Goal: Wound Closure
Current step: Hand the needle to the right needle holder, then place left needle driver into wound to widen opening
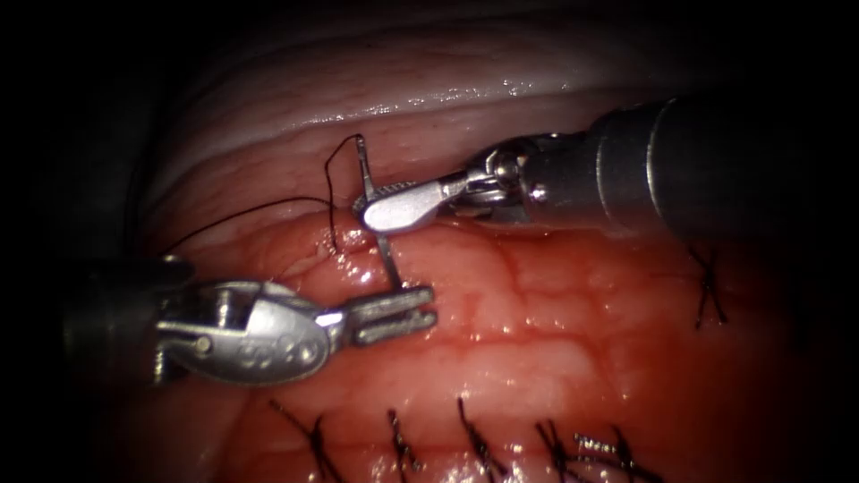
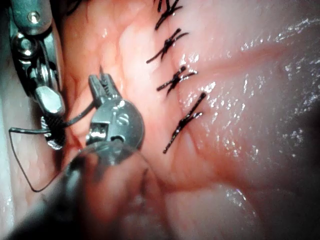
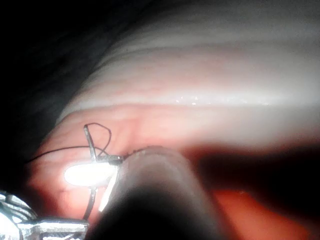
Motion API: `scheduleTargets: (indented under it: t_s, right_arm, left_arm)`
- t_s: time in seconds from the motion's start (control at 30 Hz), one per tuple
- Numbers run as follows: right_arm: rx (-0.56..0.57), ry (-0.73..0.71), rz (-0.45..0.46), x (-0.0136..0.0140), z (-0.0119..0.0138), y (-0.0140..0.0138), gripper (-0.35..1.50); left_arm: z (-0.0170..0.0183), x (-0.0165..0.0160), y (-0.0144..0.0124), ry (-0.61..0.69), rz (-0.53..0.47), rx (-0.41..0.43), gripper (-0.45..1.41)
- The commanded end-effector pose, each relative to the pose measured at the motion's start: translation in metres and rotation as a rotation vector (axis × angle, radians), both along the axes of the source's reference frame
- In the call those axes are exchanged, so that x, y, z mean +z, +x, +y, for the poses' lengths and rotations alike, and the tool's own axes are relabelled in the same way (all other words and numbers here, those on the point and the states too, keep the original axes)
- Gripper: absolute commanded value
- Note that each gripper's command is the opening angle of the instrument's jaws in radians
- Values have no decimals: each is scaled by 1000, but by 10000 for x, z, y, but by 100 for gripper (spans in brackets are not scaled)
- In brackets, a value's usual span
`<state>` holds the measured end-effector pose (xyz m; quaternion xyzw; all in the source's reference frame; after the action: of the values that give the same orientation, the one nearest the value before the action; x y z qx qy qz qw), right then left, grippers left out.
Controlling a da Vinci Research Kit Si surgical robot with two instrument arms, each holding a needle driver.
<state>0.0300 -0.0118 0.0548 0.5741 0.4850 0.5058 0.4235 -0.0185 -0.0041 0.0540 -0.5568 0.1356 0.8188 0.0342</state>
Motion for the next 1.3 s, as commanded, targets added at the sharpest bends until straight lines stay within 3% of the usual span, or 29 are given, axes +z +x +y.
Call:
scheduleTargets:
  t_s: [0.03, 0.23, 0.3, 0.33, 0.4, 0.43, 0.7, 0.73, 0.77, 0.8, 0.83, 0.97, 1.07, 1.17, 1.3]
  right_arm:
    - [-3, -3, -2, 5, 1, 11, 104]
    - [-3, -5, -8, 6, 0, 16, 98]
    - [-12, -5, -16, 6, 0, 16, 81]
    - [-19, -5, -22, 6, 0, 15, 66]
    - [-36, -6, -35, 6, 0, 14, -9]
    - [-43, -7, -41, 6, 0, 13, -35]
    - [-37, -69, -119, 7, 2, 14, -35]
    - [-36, -74, -120, 6, 3, 14, -35]
    - [-15, -80, -134, 6, 7, 13, -35]
    - [-7, -90, -138, 6, 9, 12, -35]
    - [2, -99, -139, 7, 11, 12, -35]
    - [83, -155, -136, 8, 28, 7, -35]
    - [133, -182, -119, 8, 40, 2, -35]
    - [167, -224, -109, 7, 48, -2, -35]
    - [185, -250, -103, 6, 49, -2, -35]
  left_arm:
    - [0, 4, -6, -2, -1, 5, -45]
    - [-2, 0, -10, -3, 3, 17, -45]
    - [-1, 0, -10, -2, 2, 18, -45]
    - [-1, 0, -10, -2, 2, 18, -45]
    - [-2, 0, -10, -2, 4, 20, -45]
    - [-2, 0, -10, -2, 4, 20, -45]
    - [-2, -2, -10, -5, 4, 26, -45]
    - [-3, -3, -10, -5, 4, 26, -40]
    - [-3, -5, -9, -5, 3, 27, 31]
    - [-4, -6, -8, 3, -5, 18, 51]
    - [-5, -8, -7, 11, -14, 8, 52]
    - [-9, -16, 4, 49, -61, -35, 39]
    - [-10, -20, 19, 82, -82, -38, 14]
    - [-4, -19, 44, 123, -65, -60, -45]
    - [9, -8, 62, 172, -39, -102, -45]
